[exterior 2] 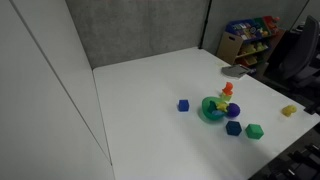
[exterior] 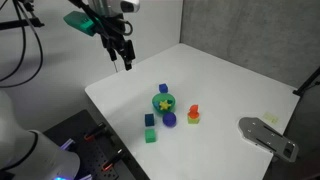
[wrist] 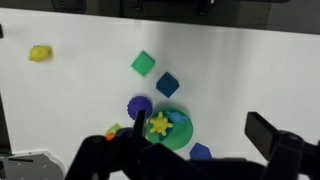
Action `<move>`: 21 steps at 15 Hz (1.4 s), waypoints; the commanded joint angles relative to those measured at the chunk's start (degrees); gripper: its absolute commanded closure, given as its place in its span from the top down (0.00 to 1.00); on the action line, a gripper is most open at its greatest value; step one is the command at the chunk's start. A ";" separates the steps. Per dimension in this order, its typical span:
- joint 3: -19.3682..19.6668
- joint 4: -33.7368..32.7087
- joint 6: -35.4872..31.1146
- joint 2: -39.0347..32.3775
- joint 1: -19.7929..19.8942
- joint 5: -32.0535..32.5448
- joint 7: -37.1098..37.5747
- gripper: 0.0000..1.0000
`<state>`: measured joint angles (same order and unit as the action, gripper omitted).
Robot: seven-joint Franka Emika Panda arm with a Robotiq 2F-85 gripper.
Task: Remove the yellow toy from the green bowl and put it on the table
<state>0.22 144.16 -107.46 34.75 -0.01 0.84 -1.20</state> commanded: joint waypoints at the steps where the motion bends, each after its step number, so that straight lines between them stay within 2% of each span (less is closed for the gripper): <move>1: 0.02 -0.11 0.13 -0.02 -0.04 0.00 0.03 1.00; 15: 0.02 -0.11 0.13 -0.03 -0.04 0.00 0.03 1.00; 21: -0.54 -2.22 -3.13 -4.47 -0.35 -0.39 0.75 1.00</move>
<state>0.08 144.04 -109.20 33.49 -0.04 0.84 -1.20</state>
